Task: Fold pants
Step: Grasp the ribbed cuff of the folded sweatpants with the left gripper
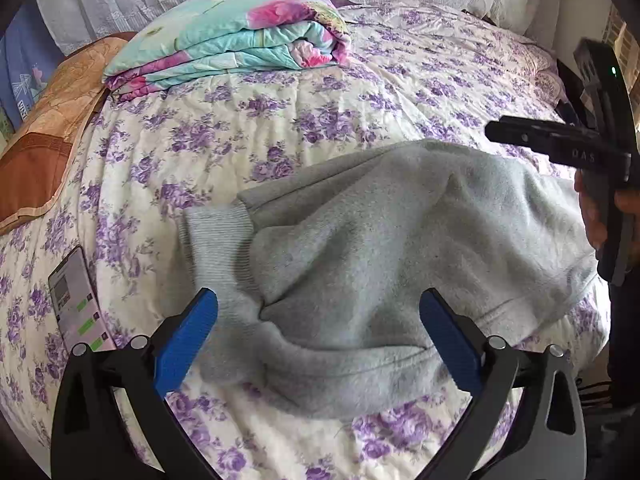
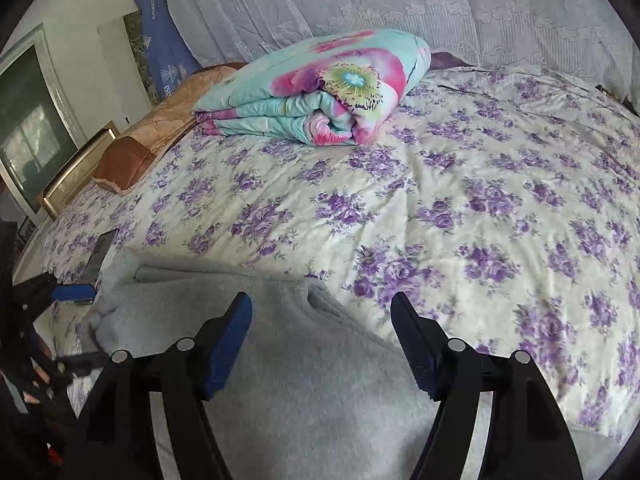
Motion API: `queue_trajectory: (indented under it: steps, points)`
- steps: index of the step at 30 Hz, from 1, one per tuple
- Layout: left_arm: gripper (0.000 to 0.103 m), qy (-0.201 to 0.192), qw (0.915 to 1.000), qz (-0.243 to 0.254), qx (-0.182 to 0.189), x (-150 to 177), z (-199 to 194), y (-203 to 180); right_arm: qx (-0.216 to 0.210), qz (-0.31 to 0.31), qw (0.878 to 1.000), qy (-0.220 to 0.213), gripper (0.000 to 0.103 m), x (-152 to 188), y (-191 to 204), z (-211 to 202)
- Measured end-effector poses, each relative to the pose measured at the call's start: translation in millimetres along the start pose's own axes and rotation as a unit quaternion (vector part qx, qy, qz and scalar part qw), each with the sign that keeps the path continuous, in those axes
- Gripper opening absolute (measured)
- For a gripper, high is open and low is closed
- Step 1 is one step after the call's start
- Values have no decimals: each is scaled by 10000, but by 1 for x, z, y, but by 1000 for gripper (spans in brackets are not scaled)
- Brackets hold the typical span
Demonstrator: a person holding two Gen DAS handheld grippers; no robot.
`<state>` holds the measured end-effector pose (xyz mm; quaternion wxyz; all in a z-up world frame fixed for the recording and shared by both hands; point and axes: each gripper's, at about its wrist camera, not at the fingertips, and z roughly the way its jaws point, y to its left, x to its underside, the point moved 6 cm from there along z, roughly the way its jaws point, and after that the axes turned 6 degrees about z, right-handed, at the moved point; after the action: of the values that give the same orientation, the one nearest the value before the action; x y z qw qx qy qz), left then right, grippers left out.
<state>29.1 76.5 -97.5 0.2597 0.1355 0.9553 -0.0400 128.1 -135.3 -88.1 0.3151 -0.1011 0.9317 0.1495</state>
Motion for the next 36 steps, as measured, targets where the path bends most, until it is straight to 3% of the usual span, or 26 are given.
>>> queue_trajectory:
  steps: [3, 6, 11, 15, 23, 26, 28, 30, 32, 36]
  points:
    - [99, 31, 9987, -440, -266, 5, -9, 28, -82, -85, 9999, -6, 73, 19, 2, -11]
    - [99, 350, 9932, -1070, -293, 12, 2, 59, -154, -137, 9998, -44, 73, 38, 6, -19]
    - [95, 883, 9824, -1641, 96, 17, 35, 89, -330, -181, 9992, -122, 73, 59, 14, -31]
    - [82, 1264, 9777, -1573, 587, 22, 47, 76, -339, -273, 9989, -175, 73, 66, 19, -37]
    - [81, 1472, 9704, -1709, 862, 38, 35, 62, -431, -331, 9983, -205, 76, 69, 22, -37]
    - [62, 1585, 9680, -1629, 1066, 39, 39, 48, -511, -309, 9981, -169, 77, 72, 25, -33]
    - [56, 1459, 9716, -1609, 939, 35, 39, 47, -527, -317, 9980, -145, 77, 74, 27, -32]
    - [42, 1320, 9739, -1654, 825, 33, 34, 47, -554, -313, 9979, -125, 77, 76, 27, -34]
    - [37, 1148, 9810, -1440, 611, 28, 18, 42, -530, -285, 9981, -133, 77, 76, 24, -38]
    - [37, 229, 9950, -960, 173, 5, -36, 32, -395, -206, 9984, -339, 77, 72, 15, -54]
